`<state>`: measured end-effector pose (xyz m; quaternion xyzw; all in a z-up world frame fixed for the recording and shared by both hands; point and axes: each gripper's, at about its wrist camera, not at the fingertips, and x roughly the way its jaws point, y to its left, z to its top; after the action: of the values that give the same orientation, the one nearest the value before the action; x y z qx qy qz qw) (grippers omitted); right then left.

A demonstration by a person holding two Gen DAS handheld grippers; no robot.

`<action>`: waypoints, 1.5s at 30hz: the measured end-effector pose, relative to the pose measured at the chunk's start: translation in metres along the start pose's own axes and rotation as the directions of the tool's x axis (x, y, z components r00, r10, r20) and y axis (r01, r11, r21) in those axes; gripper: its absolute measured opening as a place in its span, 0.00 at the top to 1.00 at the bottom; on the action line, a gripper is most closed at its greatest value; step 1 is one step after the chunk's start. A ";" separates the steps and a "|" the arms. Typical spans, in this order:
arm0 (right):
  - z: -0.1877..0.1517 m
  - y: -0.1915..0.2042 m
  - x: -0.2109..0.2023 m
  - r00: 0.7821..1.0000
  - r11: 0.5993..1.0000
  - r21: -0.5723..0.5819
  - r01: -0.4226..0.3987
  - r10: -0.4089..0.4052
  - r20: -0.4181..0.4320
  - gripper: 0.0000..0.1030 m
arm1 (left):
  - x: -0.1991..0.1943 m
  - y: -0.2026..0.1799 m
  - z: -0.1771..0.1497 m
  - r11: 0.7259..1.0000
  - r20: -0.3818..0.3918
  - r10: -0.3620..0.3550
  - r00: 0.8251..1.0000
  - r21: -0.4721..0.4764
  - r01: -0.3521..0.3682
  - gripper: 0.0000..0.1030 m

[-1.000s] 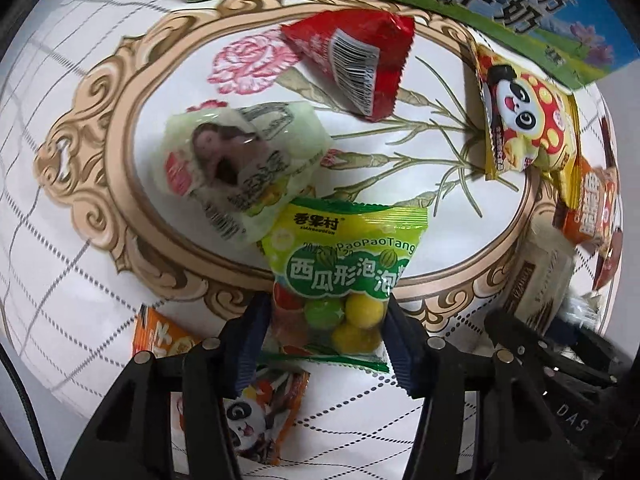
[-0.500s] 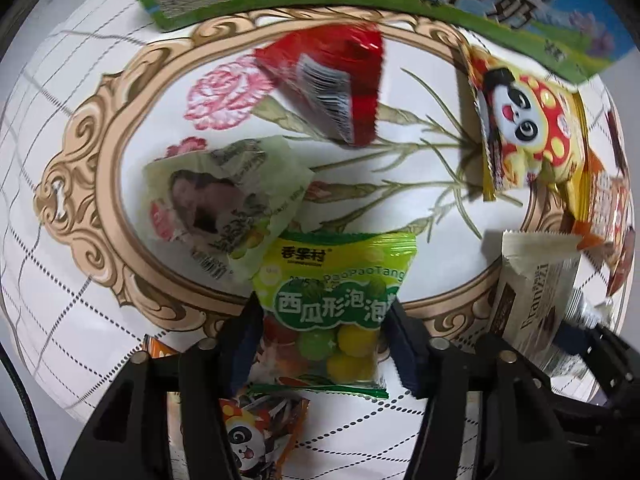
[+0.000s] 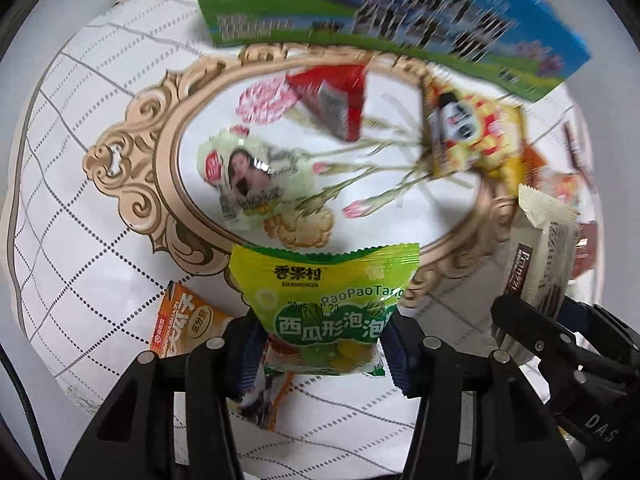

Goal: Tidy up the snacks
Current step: 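Lower both packets into the cardboard box and release them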

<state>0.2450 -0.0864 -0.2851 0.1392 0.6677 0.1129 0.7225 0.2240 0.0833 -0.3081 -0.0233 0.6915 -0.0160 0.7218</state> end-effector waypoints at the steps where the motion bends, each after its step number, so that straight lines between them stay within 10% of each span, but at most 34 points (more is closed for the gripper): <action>1: 0.001 0.001 -0.006 1.000 1.000 -0.001 -0.011 0.011 0.009 0.41 | -0.009 0.001 0.000 1.000 0.014 -0.013 1.000 -0.001 0.013 0.52; 9: 0.064 0.013 -0.099 0.981 0.996 -0.070 -0.046 0.058 0.187 0.41 | -0.099 -0.001 0.057 0.993 0.162 -0.118 0.980 0.014 0.117 0.52; 17: 0.189 0.024 -0.133 0.946 0.992 -0.090 0.089 -0.056 0.320 0.41 | -0.126 -0.033 0.180 0.999 0.243 -0.043 0.969 0.019 0.039 0.52; 30: 0.356 0.003 -0.068 0.952 0.969 -0.044 0.241 -0.228 0.206 0.41 | -0.052 0.008 0.334 0.994 0.119 0.112 0.987 -0.028 -0.109 0.52; 36: 0.377 -0.006 -0.033 0.958 0.969 -0.032 0.246 -0.238 0.157 0.38 | -0.024 0.018 0.360 0.993 0.072 0.116 0.991 -0.014 -0.115 0.50; 39: 0.381 -0.011 -0.020 0.962 0.968 -0.024 0.250 -0.246 0.121 0.04 | -0.022 0.021 0.366 0.997 0.093 0.074 0.993 -0.017 -0.073 0.22; 45: 0.380 -0.006 -0.013 0.961 0.966 -0.044 0.256 -0.249 0.117 0.04 | -0.025 0.014 0.364 0.997 0.111 0.080 0.991 -0.002 -0.080 0.16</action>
<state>0.6226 -0.1152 -0.2486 0.0377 0.6355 0.0316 0.7705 0.5860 0.1032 -0.2690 0.0043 0.6505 0.0133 0.7594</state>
